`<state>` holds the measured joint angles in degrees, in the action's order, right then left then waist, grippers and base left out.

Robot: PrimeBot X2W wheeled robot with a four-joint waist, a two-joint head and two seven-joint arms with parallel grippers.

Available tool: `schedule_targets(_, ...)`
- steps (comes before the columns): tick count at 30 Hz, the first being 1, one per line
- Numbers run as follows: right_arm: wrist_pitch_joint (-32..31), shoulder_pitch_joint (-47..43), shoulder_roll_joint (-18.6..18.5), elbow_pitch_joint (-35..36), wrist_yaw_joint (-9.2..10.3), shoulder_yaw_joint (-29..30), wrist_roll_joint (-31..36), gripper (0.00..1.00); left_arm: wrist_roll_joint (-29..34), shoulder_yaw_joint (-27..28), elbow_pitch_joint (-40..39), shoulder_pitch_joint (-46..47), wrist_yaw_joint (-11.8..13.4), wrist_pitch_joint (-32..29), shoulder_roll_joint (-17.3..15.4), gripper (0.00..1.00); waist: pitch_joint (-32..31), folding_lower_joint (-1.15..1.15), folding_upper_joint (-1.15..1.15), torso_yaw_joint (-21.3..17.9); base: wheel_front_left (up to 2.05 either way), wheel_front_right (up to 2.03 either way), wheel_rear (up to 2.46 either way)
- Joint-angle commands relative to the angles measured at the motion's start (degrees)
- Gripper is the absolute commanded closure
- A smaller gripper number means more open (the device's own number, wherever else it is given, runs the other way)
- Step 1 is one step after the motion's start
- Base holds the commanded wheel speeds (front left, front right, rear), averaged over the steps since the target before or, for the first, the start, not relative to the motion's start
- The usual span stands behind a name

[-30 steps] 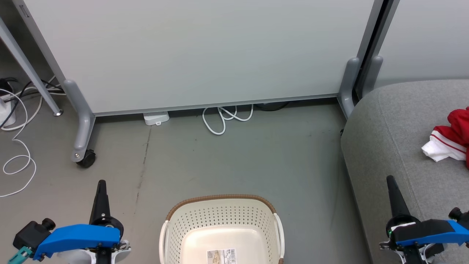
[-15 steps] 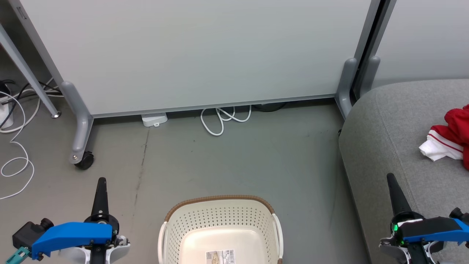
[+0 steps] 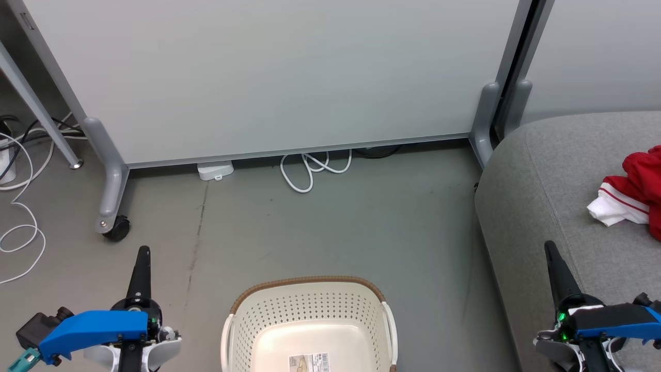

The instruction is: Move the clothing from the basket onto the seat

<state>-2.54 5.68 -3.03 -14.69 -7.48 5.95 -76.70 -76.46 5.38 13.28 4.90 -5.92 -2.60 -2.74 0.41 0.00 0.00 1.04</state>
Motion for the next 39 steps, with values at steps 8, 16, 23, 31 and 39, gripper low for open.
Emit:
schedule_targets(8,-1.3,1.2,0.1,0.3,-0.02,0.3,-4.4,1.0,-4.5,0.7,-0.6,1.3,0.1,-1.3,-0.2,1.0,-0.1,0.0,0.0,-0.2,0.0,0.0,0.0)
schedule_targets(16,-2.2,1.4,0.1,0.3,-0.02,0.5,-8.0,1.0,-8.1,0.9,-0.7,1.5,0.1,-2.1,-0.2,1.0,-0.2,0.0,0.0,-0.5,0.0,0.0,0.0)
schedule_targets(23,-3.0,1.3,0.2,0.2,-0.02,0.6,-10.9,1.0,-11.0,1.0,-0.8,1.5,0.1,-2.9,-0.2,1.0,-0.3,0.0,0.0,-0.7,0.0,0.0,0.0)
schedule_targets(31,-3.9,1.6,0.2,0.1,-0.02,0.8,-14.5,1.0,-14.7,1.3,-0.9,1.7,0.2,-3.8,-0.2,1.0,-0.4,0.0,0.0,-0.9,0.0,0.0,0.0)
schedule_targets(39,-4.3,1.7,0.2,0.1,-0.02,0.8,-15.7,1.0,-15.9,1.4,-0.9,1.8,0.2,-4.2,-0.2,1.0,-0.5,0.0,0.0,-1.0,0.0,0.0,0.0)
